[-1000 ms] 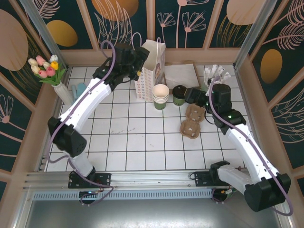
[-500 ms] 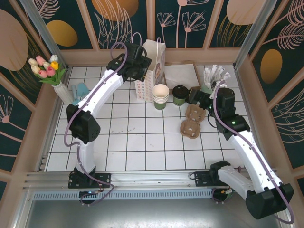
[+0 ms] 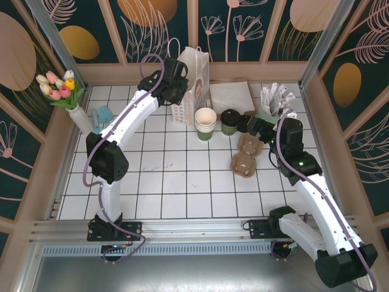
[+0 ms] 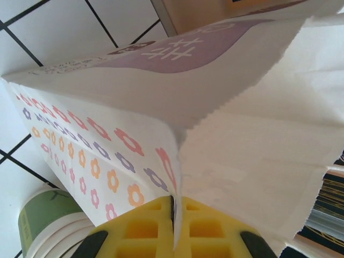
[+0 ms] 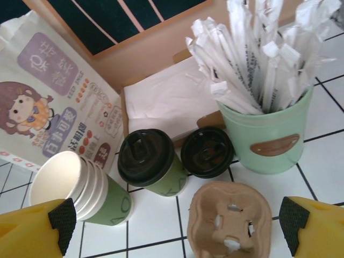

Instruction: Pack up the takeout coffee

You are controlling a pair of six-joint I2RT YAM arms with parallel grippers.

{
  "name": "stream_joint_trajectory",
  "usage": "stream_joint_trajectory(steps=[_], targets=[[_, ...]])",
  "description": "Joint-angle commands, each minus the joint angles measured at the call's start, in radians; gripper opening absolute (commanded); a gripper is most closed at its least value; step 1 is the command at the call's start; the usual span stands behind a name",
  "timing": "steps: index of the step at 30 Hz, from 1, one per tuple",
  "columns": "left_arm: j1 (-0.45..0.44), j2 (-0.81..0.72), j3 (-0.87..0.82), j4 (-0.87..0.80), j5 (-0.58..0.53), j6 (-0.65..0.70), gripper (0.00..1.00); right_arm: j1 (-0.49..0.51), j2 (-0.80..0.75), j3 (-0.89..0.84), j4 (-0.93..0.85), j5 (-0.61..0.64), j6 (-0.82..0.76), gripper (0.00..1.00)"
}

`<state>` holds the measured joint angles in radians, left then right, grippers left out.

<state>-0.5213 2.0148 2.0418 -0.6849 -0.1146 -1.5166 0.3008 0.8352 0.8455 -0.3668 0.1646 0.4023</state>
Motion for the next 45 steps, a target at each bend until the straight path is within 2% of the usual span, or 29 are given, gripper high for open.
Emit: stream_joint_trajectory(steps=[1, 4, 8, 10, 12, 15, 21, 27, 33, 38, 43, 45], targets=[[0.013, -0.063, -0.040, 0.045, -0.057, 0.027, 0.00, -0.001, -0.037, -0.033, 0.006, 0.055, -0.018, 0.99], [0.018, -0.096, -0.083, 0.062, -0.087, 0.041, 0.00, -0.022, -0.039, -0.052, 0.006, 0.003, -0.051, 0.99], [0.026, -0.142, -0.150, 0.093, -0.080, 0.055, 0.00, -0.038, -0.055, -0.098, 0.047, -0.011, -0.005, 0.99], [0.029, -0.169, -0.188, 0.099, -0.076, 0.063, 0.00, -0.043, -0.061, -0.113, 0.059, 0.050, 0.069, 0.99], [0.031, -0.202, -0.233, 0.109, -0.077, 0.069, 0.00, -0.060, -0.065, -0.118, 0.082, -0.017, 0.045, 0.99], [0.036, -0.254, -0.299, 0.116, -0.090, 0.084, 0.00, -0.070, -0.067, -0.115, 0.073, -0.035, 0.084, 0.99], [0.040, -0.372, -0.407, 0.118, -0.089, 0.111, 0.00, -0.094, -0.053, -0.099, 0.029, -0.009, 0.087, 0.99], [0.040, -0.493, -0.483, 0.024, -0.068, 0.185, 0.00, -0.114, -0.029, -0.075, 0.010, -0.113, 0.048, 0.99], [0.043, -0.669, -0.624, -0.081, -0.082, 0.252, 0.00, -0.114, 0.012, -0.042, -0.049, -0.143, 0.015, 0.99], [0.044, -0.795, -0.709, -0.211, -0.037, 0.328, 0.00, -0.116, 0.039, -0.028, -0.076, -0.207, -0.035, 0.99], [0.044, -0.879, -0.783, -0.265, 0.110, 0.425, 0.00, -0.120, 0.120, -0.025, -0.155, -0.309, -0.041, 0.99], [0.044, -0.901, -0.807, -0.262, 0.164, 0.465, 0.00, -0.120, 0.149, -0.039, -0.176, -0.391, -0.045, 0.99]])
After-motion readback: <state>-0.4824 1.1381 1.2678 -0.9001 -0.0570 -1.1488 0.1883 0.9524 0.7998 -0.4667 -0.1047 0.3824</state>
